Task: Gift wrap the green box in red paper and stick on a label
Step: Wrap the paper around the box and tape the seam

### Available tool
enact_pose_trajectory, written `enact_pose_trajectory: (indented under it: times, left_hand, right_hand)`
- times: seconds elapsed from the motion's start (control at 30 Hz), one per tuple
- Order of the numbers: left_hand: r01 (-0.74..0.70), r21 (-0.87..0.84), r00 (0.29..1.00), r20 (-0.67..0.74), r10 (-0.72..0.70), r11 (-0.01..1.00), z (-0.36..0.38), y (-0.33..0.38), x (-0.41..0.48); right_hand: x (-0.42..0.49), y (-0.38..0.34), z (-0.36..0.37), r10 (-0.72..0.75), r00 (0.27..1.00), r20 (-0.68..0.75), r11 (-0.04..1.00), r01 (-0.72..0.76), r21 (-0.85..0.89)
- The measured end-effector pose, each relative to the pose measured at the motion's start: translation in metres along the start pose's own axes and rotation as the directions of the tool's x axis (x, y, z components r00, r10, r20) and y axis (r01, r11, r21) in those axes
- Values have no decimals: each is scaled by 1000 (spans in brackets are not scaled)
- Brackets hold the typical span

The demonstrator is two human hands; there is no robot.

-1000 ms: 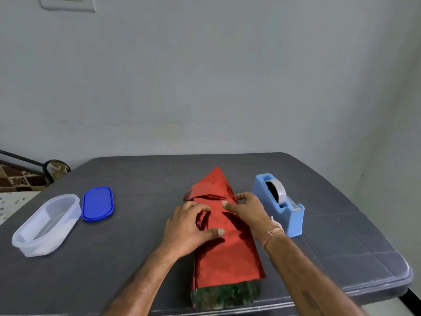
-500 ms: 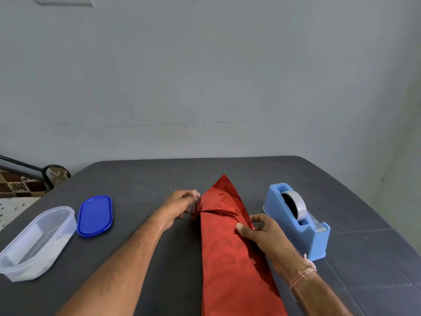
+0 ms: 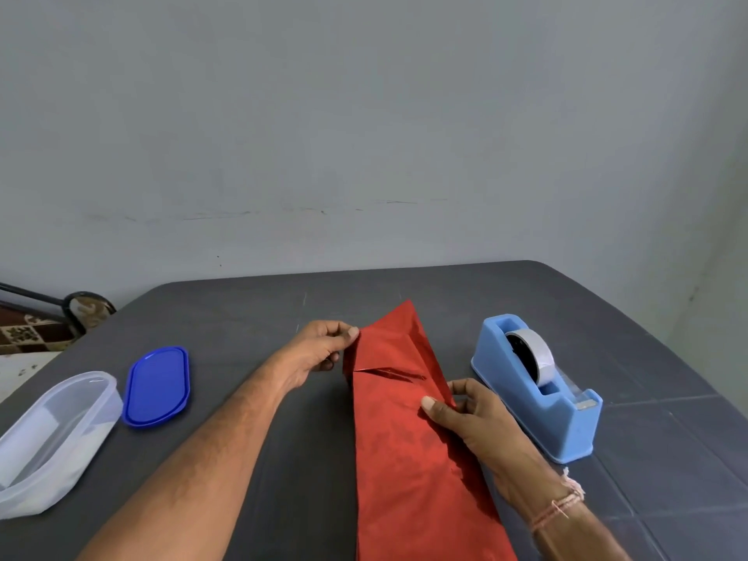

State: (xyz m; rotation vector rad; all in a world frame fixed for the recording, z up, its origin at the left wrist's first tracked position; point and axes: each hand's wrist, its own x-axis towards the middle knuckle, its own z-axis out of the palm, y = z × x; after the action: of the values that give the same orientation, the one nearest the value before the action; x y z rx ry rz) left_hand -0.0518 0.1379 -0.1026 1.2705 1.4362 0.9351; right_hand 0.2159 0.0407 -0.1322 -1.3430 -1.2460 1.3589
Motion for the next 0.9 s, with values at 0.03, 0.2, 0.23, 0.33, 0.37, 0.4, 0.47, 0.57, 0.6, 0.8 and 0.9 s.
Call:
enact_pose_trajectory:
  times: [0.03,0.2,0.23,0.33,0.37,0.4,0.47,0.57,0.6,0.8,0.9]
  left_hand:
    - [-19,9,1000,4,19,1000,0,4,3]
    - [-57,165,994,99,41,985,2,22,17]
    - [-47,150,993,116,30,988,3,22,19]
    - [-30,36,991,131,25,999,8,19,25]
    - [-37,-13,992,123,38,999,12,17,26]
    - [-51,-55,993,101,56,997,16,15,27]
    - [-78,-101,997,2,79,992,25,13,26]
    - [-135,-128,954,-284,94,982,35,7,16]
    - [-155,-122,920,-378,98,980,39,5,8]
    - [-35,-147,914,-404,-28,989,68,-19,-86]
    - [27,-250,965,-248,-91,968,84,-33,-121]
  right_hand:
    - [-1,-1,1,2,1000,5,1000,-2,14]
    - [-5,-4,0,19,1000,21,998,-20,53]
    - [-6,-4,0,22,1000,19,998,-23,58]
    - [-7,-5,0,26,1000,10,997,-27,73]
    - [-7,-6,-1,28,1000,8,997,-28,74]
    - [-7,-6,-2,28,1000,6,997,-29,75]
    - [-7,-6,-3,40,999,9,996,-41,81]
    - [-8,-7,2,55,998,14,992,-56,110]
    - [-10,-7,3,54,999,6,990,-54,128]
    - [-14,-10,8,62,998,-33,979,-55,196]
    - [-15,-9,12,69,995,-73,975,-51,217]
